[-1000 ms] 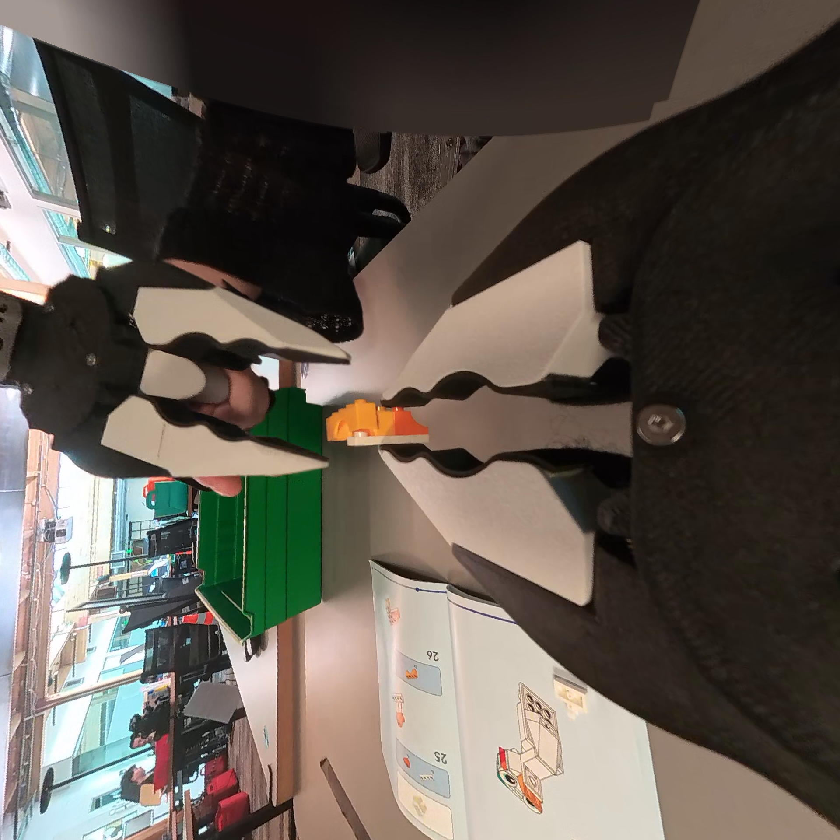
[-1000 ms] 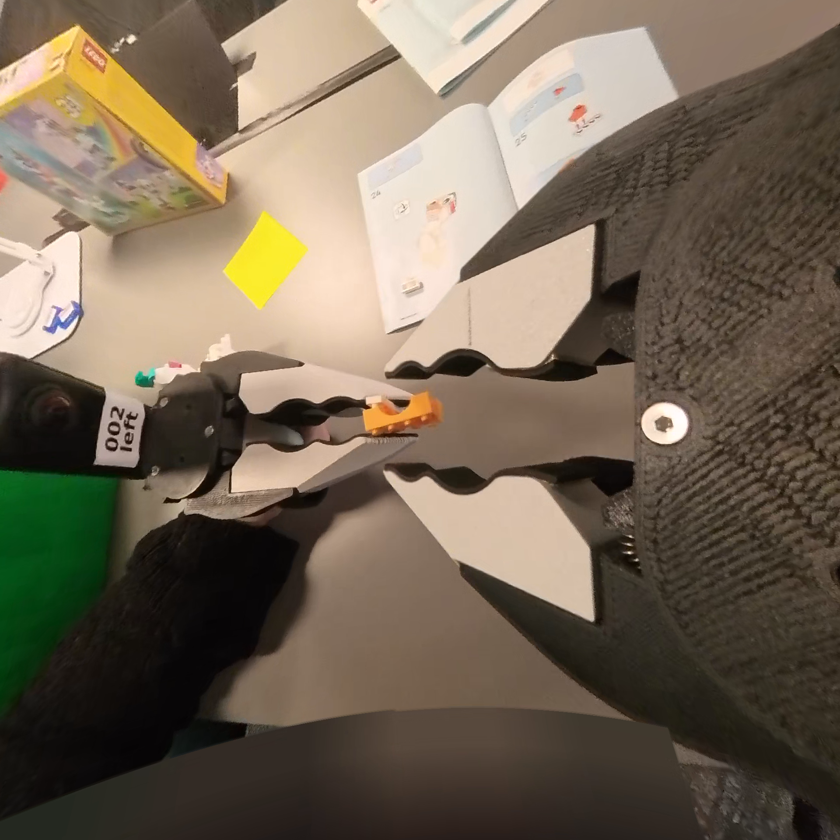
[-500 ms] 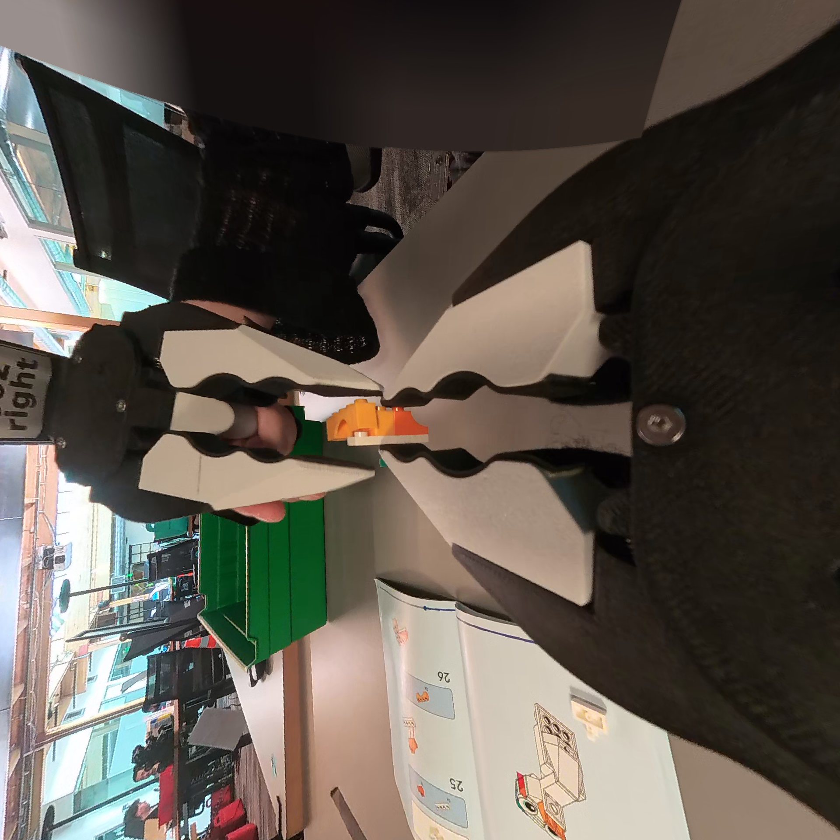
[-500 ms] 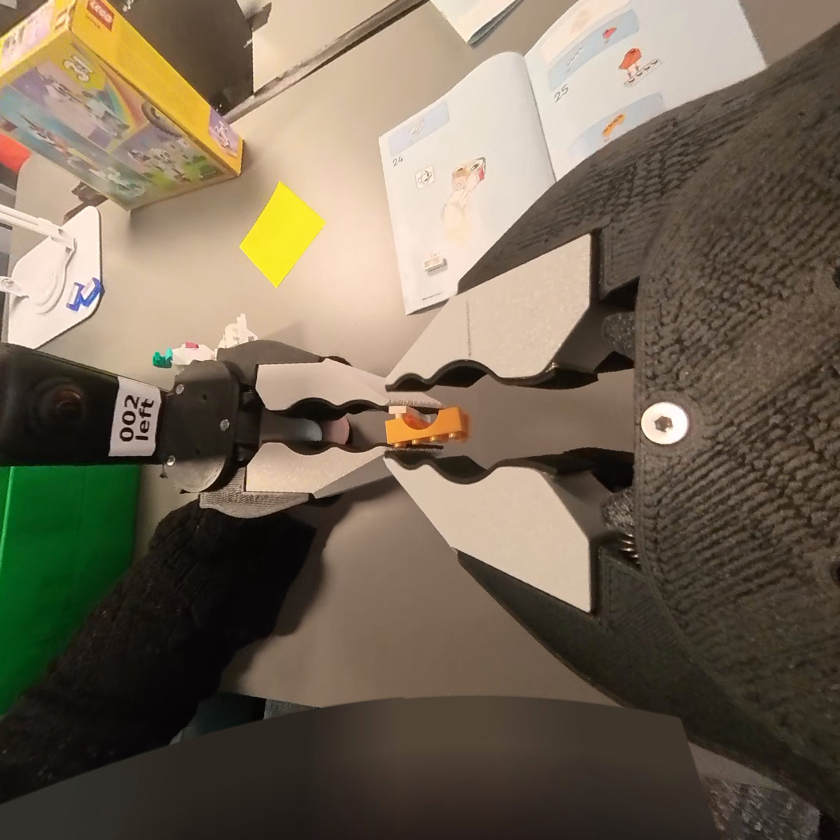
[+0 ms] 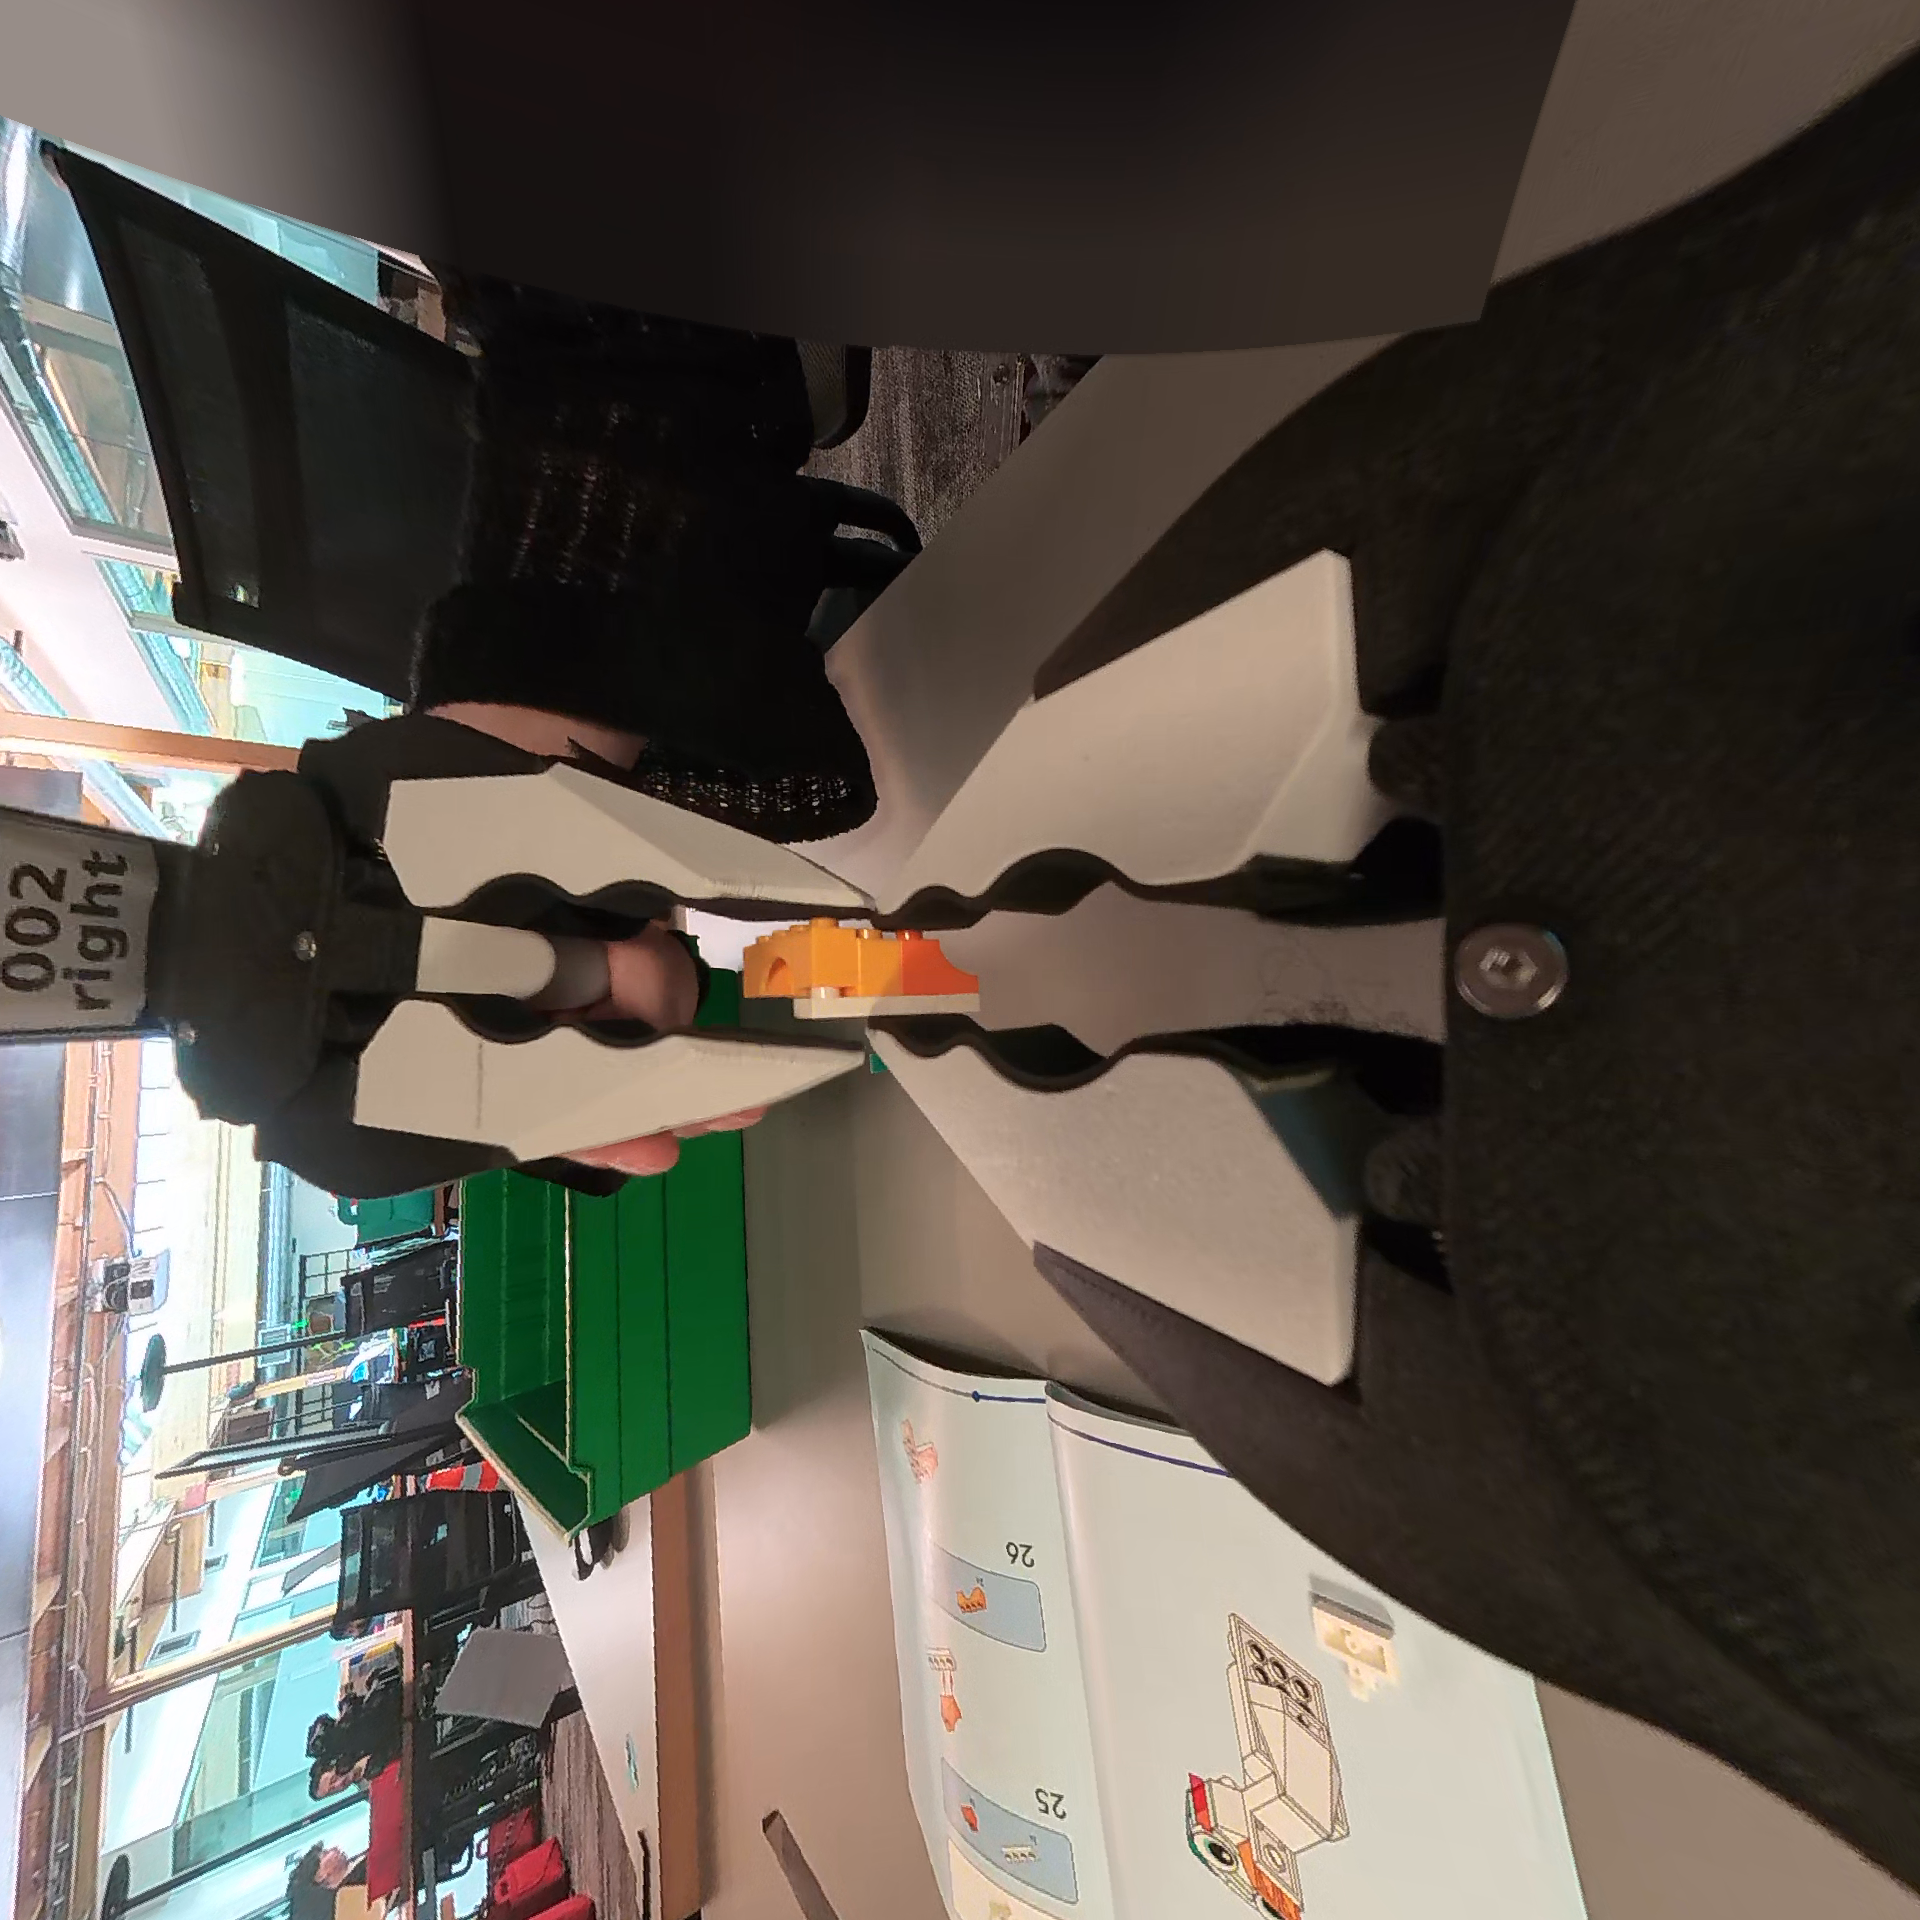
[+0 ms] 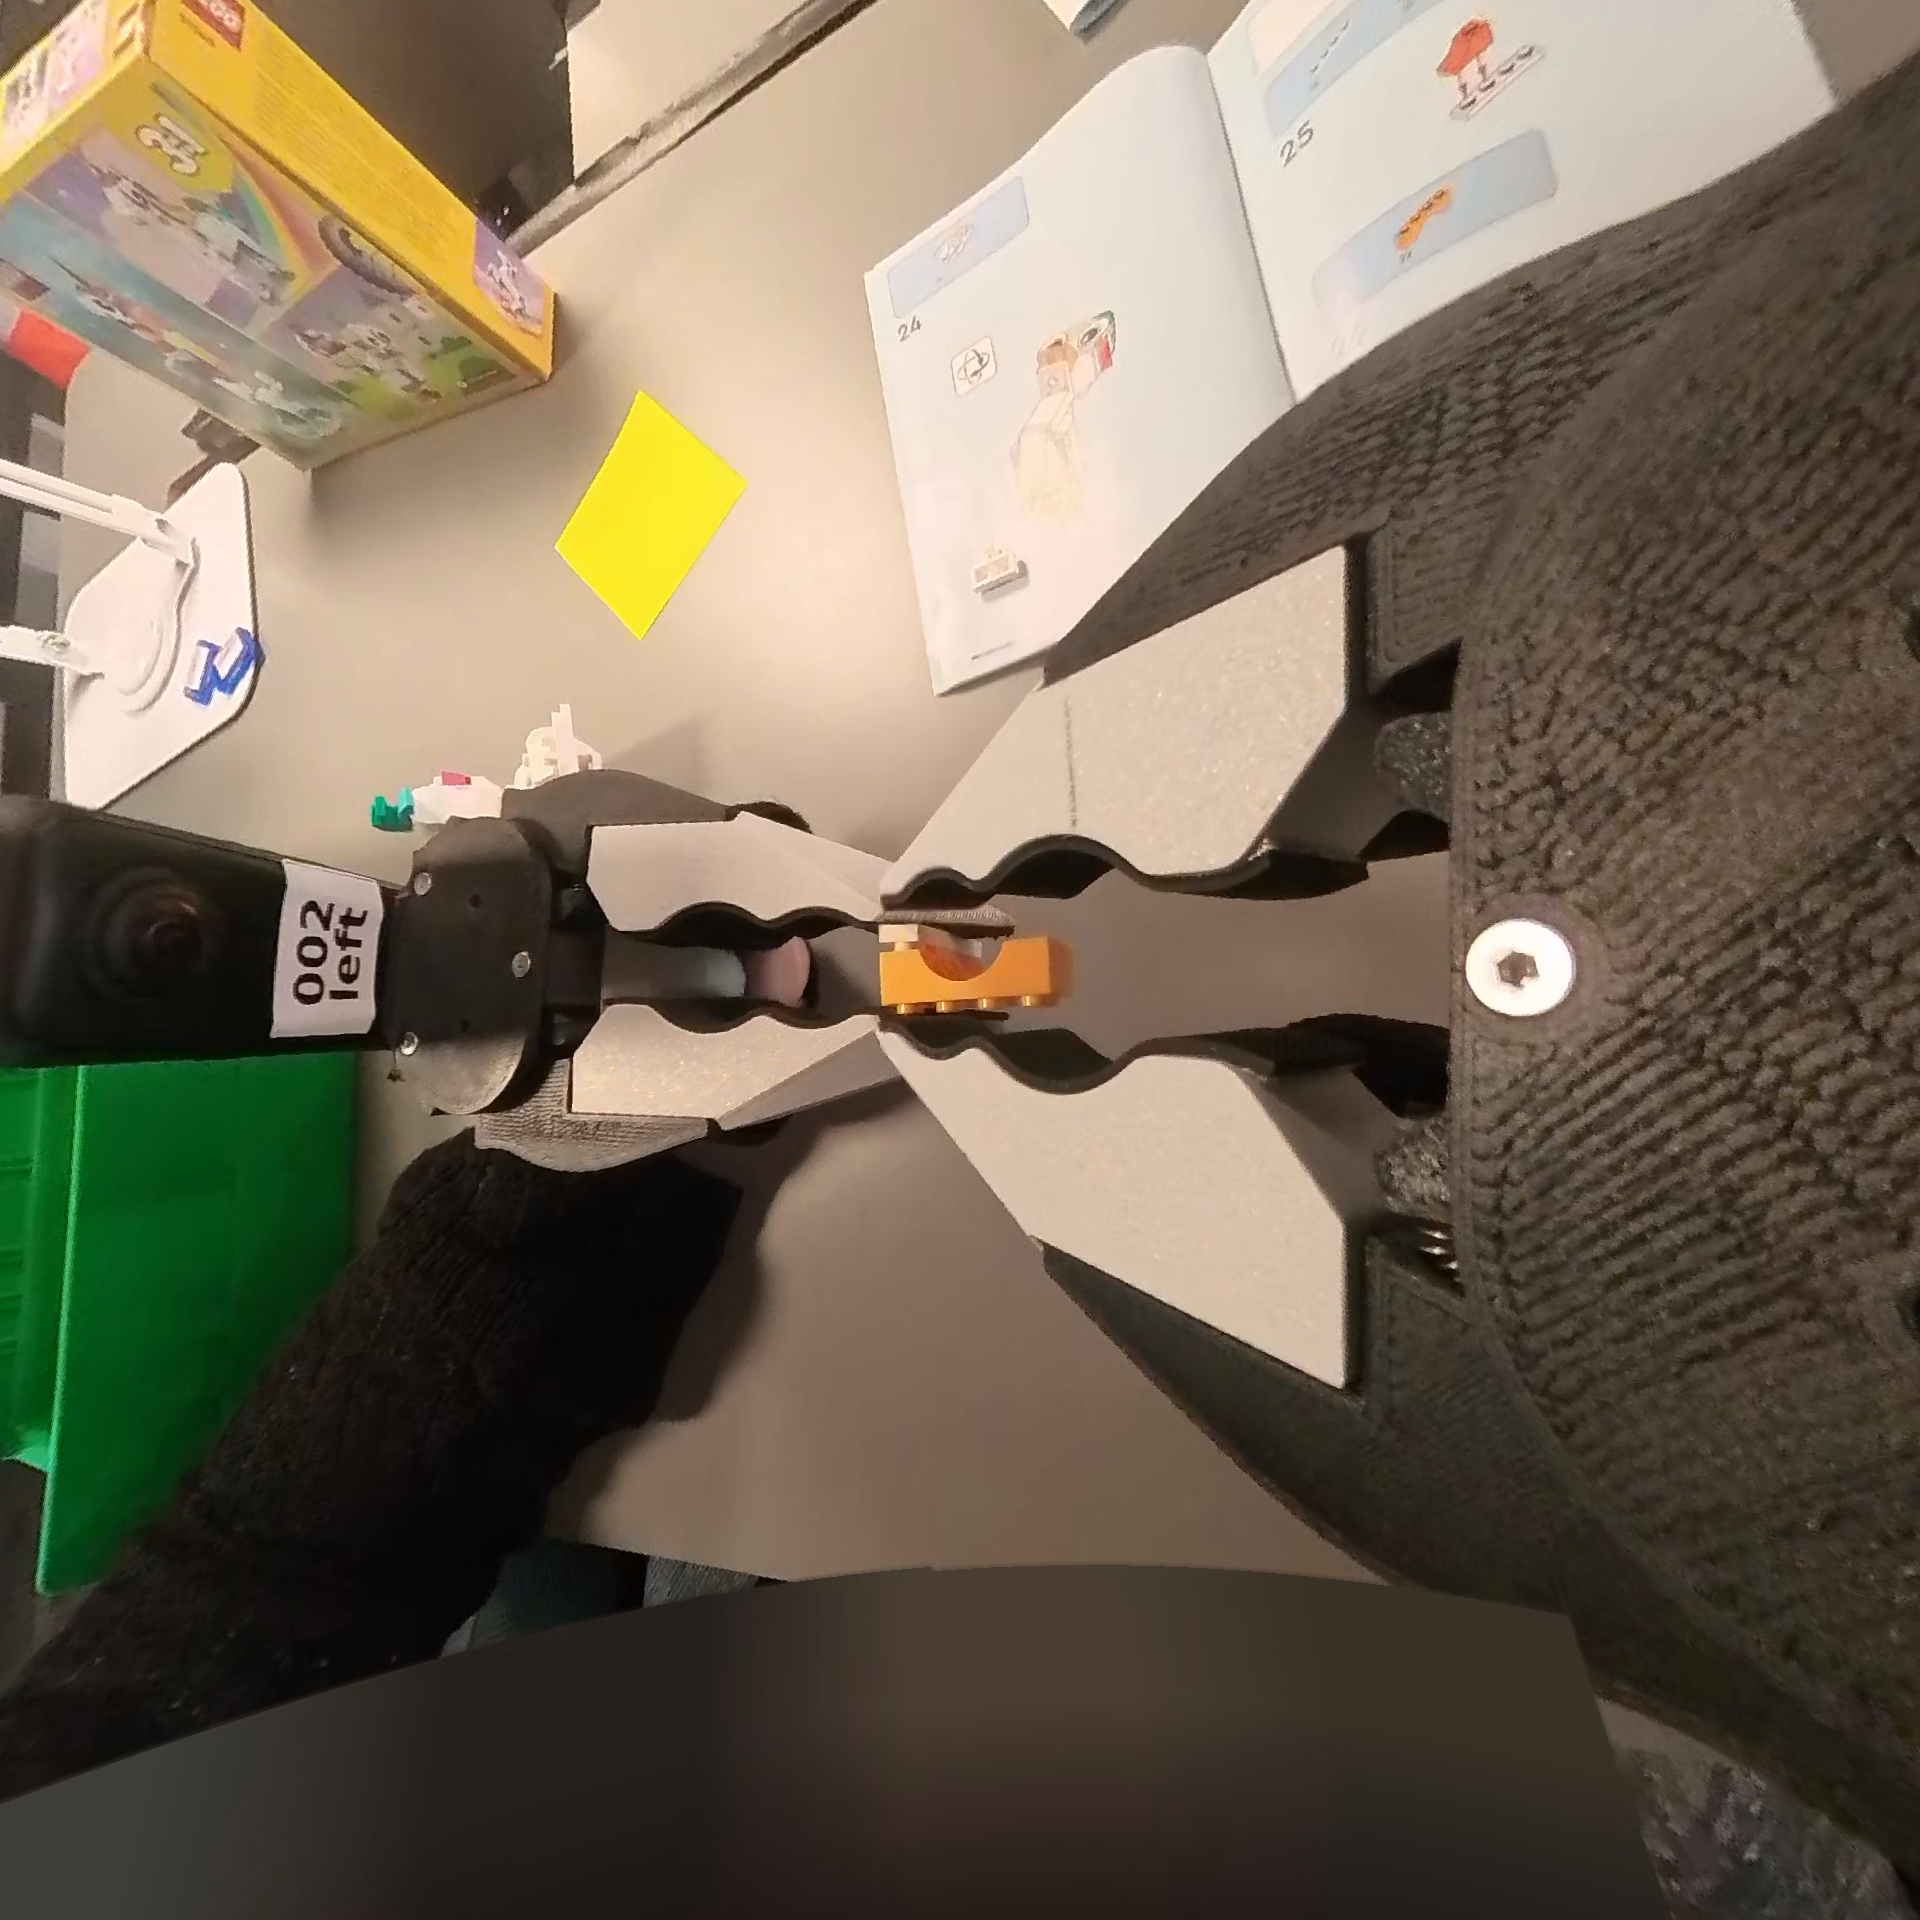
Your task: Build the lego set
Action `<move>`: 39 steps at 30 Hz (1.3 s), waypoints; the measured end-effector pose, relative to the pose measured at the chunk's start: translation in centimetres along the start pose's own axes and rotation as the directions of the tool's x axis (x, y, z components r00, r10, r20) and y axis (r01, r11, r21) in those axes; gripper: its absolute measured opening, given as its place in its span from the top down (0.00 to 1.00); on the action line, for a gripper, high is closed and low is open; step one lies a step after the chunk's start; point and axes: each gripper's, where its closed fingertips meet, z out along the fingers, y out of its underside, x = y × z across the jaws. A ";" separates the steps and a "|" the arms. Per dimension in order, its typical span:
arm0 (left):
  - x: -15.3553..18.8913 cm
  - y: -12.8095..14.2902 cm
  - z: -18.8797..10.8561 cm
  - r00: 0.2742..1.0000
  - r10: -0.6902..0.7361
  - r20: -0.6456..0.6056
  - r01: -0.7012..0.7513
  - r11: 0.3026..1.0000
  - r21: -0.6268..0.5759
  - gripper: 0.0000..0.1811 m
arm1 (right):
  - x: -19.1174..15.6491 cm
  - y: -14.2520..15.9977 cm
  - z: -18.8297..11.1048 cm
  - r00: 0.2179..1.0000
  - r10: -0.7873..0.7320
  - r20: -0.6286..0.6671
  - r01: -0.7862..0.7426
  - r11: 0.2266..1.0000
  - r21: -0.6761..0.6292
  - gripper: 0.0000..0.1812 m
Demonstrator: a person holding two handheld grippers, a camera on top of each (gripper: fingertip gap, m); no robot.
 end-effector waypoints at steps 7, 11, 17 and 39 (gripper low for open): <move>0.2 -0.2 -0.1 1.000 0.026 -0.006 -0.026 1.000 0.011 0.92 | -0.3 -0.2 0.0 0.999 0.036 0.034 -0.037 0.998 0.043 0.92; 0.4 -0.2 -0.1 0.999 0.040 -0.011 -0.040 0.999 0.011 0.92 | -0.5 -0.3 0.0 0.997 0.054 0.059 -0.059 0.996 0.069 0.93; 0.2 -0.2 -0.1 0.999 0.047 0.006 -0.047 0.999 0.009 0.92 | -0.3 -0.5 0.0 0.997 0.071 0.039 -0.074 0.993 0.097 0.93; -0.4 0.3 -0.1 0.999 0.040 0.036 -0.040 0.999 -0.024 0.92 | -0.8 -0.5 -0.4 0.993 0.102 0.056 -0.110 0.982 0.154 0.79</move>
